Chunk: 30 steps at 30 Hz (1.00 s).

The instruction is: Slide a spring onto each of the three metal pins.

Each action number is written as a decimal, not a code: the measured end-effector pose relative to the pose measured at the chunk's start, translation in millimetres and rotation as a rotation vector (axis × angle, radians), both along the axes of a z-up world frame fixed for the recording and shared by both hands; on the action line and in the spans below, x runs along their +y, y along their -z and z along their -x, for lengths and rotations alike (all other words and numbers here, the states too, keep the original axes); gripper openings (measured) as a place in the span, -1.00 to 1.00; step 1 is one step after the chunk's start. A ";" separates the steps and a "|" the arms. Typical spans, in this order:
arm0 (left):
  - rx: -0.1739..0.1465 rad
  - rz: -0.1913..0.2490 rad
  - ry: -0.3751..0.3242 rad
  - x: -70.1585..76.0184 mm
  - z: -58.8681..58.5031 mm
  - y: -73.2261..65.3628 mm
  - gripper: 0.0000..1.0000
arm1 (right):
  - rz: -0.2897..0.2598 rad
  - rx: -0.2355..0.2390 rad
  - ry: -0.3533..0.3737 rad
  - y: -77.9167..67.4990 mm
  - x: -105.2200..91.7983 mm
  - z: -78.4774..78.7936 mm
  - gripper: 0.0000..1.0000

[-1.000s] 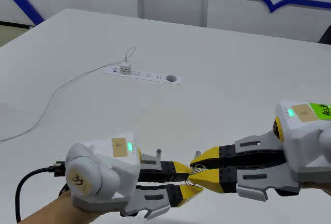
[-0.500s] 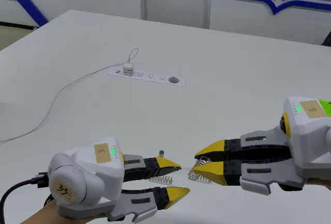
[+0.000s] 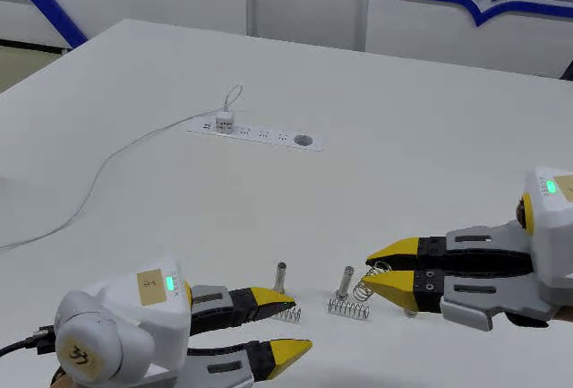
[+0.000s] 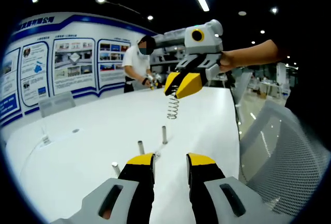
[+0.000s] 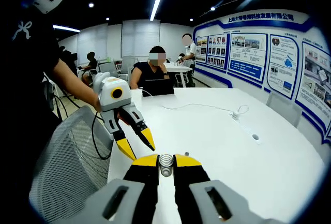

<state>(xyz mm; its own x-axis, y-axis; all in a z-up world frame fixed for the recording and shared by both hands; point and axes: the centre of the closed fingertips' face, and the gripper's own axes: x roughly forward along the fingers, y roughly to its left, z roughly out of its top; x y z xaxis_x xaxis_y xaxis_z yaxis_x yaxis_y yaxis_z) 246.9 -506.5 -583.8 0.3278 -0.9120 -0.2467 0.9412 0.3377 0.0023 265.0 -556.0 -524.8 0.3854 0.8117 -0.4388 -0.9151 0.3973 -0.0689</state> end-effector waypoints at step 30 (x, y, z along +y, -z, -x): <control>0.034 0.001 -0.090 24.2 -7.2 8.4 -0.40 | 0.042 -0.017 0.276 24.9 -81.2 -37.0 -0.79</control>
